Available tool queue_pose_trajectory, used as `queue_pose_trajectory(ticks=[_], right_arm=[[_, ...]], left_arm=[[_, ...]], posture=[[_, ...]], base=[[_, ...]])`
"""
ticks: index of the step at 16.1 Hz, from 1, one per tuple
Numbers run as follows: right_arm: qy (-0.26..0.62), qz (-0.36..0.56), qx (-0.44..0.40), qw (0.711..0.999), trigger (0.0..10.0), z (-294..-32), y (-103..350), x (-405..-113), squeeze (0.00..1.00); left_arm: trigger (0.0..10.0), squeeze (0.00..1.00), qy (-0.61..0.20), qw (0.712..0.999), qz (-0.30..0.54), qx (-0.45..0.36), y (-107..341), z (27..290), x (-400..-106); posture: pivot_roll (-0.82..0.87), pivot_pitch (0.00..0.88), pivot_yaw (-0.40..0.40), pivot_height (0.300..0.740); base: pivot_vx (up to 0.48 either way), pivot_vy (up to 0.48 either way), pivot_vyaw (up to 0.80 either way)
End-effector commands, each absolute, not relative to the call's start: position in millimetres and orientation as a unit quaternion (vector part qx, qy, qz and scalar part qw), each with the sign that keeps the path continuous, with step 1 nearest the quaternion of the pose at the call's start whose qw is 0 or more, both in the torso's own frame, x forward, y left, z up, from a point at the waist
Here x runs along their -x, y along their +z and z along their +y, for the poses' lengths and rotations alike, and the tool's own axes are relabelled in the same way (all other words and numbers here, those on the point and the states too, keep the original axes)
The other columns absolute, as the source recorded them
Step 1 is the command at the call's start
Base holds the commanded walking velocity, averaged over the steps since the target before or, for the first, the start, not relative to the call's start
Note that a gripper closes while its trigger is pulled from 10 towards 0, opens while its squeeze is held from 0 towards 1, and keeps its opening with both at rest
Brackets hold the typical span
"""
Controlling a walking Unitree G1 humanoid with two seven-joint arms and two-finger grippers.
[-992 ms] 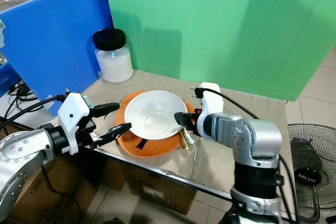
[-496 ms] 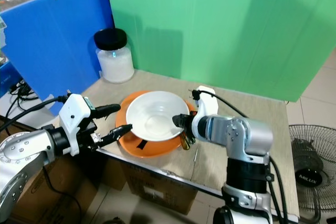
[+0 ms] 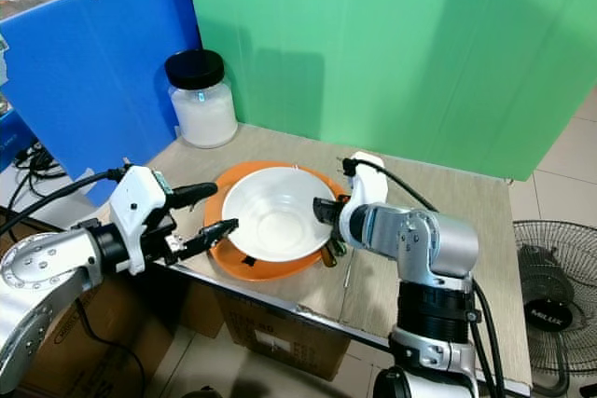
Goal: Setting the table
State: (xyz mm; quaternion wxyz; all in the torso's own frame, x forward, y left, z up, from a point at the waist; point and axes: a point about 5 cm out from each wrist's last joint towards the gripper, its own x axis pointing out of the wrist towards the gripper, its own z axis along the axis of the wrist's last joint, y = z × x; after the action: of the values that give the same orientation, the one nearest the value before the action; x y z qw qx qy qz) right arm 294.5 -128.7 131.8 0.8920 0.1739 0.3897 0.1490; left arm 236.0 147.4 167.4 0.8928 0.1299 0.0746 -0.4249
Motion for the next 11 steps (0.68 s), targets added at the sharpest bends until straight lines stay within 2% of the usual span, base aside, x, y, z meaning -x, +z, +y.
queue_pose_trajectory(ticks=[1,6,8,10,11], right_arm=[[0.152,0.375,-0.177,0.897,0.0,-127.7,138.0,-298.8,0.00],[0.173,0.336,-0.201,0.904,0.0,-126.8,151.0,-301.4,0.00],[0.160,0.270,-0.218,0.924,0.0,-134.6,175.0,-306.8,0.00],[0.150,0.204,-0.199,0.947,0.0,-141.0,199.3,-308.9,0.00],[0.159,0.121,-0.175,0.964,0.0,-144.1,217.7,-308.4,0.00]], left_arm=[[10.0,0.00,-0.419,0.894,0.073,-0.141,168.5,149.8,-235.2],[10.0,0.00,-0.416,0.895,0.071,-0.145,170.6,151.6,-238.0],[10.0,0.00,-0.413,0.897,0.068,-0.144,172.8,153.6,-237.5],[10.0,0.00,-0.413,0.898,0.065,-0.139,174.6,153.5,-236.9],[10.0,0.00,-0.414,0.898,0.063,-0.136,175.3,152.5,-235.9]], posture=[[0.12,0.000,0.015,0.740],[0.12,0.000,0.027,0.740],[0.12,0.000,0.035,0.740],[0.11,0.000,0.041,0.740],[0.11,0.000,0.042,0.740]], base=[[0.000,0.000,0.00],[0.000,0.000,0.00],[0.000,0.000,0.00],[0.000,0.000,0.00],[0.000,0.000,0.00]])
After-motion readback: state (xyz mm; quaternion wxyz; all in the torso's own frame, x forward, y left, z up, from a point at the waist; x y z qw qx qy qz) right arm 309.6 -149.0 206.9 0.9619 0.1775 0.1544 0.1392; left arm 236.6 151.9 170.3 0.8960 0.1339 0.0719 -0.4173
